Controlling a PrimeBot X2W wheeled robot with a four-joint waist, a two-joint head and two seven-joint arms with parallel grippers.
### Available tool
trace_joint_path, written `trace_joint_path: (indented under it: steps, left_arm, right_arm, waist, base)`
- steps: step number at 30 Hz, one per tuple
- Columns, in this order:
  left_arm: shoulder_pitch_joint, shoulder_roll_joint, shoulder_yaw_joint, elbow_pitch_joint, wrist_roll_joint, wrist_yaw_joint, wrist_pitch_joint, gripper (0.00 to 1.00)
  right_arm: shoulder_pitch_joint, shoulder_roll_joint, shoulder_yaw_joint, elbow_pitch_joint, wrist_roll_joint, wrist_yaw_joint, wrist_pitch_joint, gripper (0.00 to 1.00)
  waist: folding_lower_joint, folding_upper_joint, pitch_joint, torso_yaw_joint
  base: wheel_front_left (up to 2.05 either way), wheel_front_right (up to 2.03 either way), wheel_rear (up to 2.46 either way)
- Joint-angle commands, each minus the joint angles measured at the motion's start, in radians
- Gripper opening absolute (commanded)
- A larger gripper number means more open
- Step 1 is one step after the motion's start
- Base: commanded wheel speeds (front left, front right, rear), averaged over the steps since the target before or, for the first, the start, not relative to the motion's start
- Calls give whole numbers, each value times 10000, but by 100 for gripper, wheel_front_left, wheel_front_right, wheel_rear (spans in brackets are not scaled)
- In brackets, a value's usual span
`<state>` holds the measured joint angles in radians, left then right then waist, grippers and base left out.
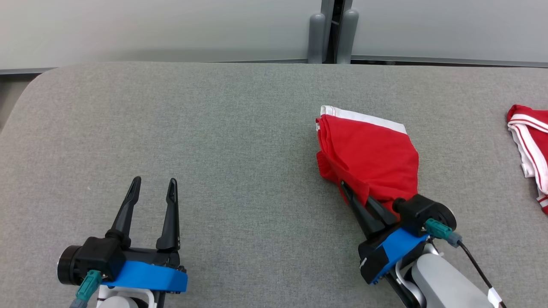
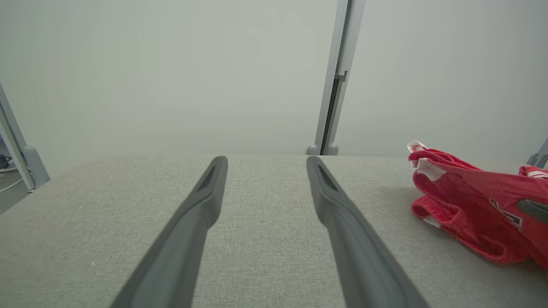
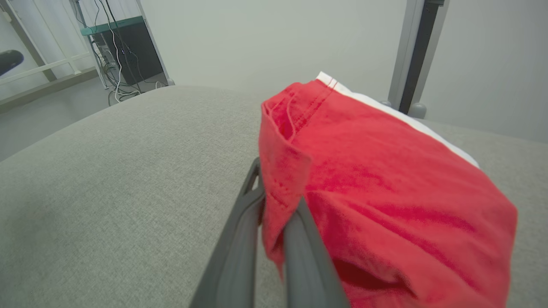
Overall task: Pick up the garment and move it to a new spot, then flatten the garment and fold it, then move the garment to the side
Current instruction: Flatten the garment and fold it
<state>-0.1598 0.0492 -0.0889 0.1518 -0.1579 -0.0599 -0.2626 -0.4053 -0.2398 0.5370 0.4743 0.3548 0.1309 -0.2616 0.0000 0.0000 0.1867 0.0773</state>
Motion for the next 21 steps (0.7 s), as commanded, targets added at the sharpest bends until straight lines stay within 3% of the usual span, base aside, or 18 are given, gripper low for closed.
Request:
trace_joint_path:
  steps: [1, 7, 8, 9, 15, 21]
  left_arm:
    - [84, 34, 22, -24, -47, 44, -24, 100]
    - [-32, 34, -32, 40, -52, 37, -24, 100]
    - [-29, 34, -26, 45, -47, 33, -24, 100]
    - [-23, 34, -15, 51, -41, 25, -24, 100]
    - [185, 34, 39, 119, -4, 0, -24, 100]
    - [344, 34, 99, 135, 54, 16, -24, 100]
  right_arm:
    - [92, -74, 54, 57, 56, -4, -37, 0]
    - [101, -180, 539, 455, 167, -4, -37, 0]
    - [72, -191, 590, 473, 202, -4, -37, 24]
    - [58, -182, 660, 396, 268, -4, -37, 100]
    - [367, -416, 382, -581, 198, -4, -36, 100]
    - [1091, -353, -1055, -1892, -213, -4, -38, 100]
  waist:
    - [0, 0, 12, -24]
    - [0, 0, 5, -91]
    - [0, 0, -4, -101]
    - [0, 0, -15, -111]
    - [0, 0, -229, -213]
    - [0, 0, -501, -422]
  base:
    - [0, 0, 0]
    - [0, 0, 0]
    - [0, 0, 0]
    - [0, 0, 0]
    - [0, 0, 0]
    - [0, 0, 0]
